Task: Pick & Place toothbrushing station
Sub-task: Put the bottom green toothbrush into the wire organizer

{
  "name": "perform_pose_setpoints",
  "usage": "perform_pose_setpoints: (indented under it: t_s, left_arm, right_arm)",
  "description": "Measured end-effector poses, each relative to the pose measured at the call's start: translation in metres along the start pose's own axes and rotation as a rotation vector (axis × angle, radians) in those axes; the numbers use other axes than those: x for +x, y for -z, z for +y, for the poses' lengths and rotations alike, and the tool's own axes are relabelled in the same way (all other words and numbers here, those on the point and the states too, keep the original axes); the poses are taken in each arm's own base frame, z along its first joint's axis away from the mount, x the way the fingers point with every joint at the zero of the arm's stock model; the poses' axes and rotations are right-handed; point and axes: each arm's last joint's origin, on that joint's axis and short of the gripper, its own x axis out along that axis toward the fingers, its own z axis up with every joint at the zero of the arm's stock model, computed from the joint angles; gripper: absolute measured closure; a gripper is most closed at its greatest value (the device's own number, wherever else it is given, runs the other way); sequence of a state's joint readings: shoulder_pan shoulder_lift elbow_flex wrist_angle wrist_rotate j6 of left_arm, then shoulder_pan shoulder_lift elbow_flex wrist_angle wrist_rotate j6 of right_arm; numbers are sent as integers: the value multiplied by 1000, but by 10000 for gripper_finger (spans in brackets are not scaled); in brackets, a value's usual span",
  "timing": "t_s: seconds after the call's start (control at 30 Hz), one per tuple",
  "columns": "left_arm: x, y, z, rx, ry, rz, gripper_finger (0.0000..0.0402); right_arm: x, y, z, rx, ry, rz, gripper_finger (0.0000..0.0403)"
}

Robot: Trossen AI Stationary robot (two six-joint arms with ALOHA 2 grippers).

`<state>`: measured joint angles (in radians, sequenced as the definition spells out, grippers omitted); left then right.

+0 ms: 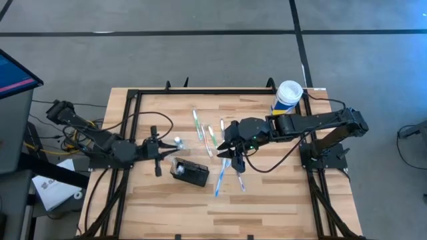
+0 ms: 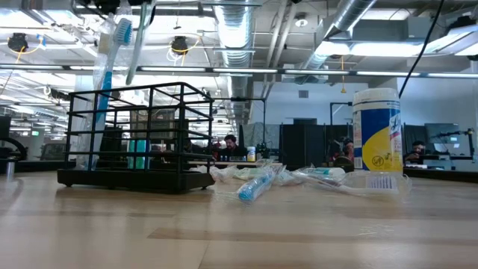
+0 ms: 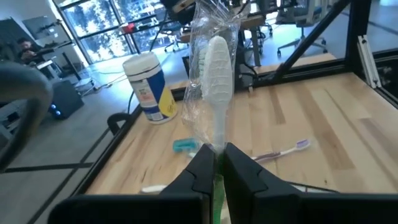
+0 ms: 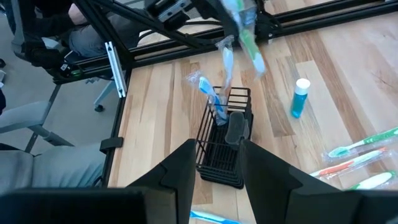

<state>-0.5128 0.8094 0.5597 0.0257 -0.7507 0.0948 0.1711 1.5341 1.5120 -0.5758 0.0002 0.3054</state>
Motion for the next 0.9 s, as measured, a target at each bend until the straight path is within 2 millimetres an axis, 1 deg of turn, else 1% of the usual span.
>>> perform_pose_setpoints:
  t_s: [0.13, 0.23, 0.37, 0.63, 0.9]
  left_arm:
    - [-4, 12, 5, -21, -10, -10, 396]
    - [-7, 18, 6, -54, 26, -40, 396]
    - [-6, 31, 3, -83, 43, -61, 396]
    - [-5, 45, -2, -150, 109, -141, 396]
    - [-4, 62, -4, -224, 127, -122, 396]
  right_arm:
    - [0, 0, 0, -1, 0, 0, 285]
    - [0, 0, 0, -2, 0, 0, 285]
    - [0, 0, 0, -1, 0, 0, 285]
    - [0, 0, 0, -1, 0, 1, 285]
    - [0, 0, 0, -1, 0, 0, 285]
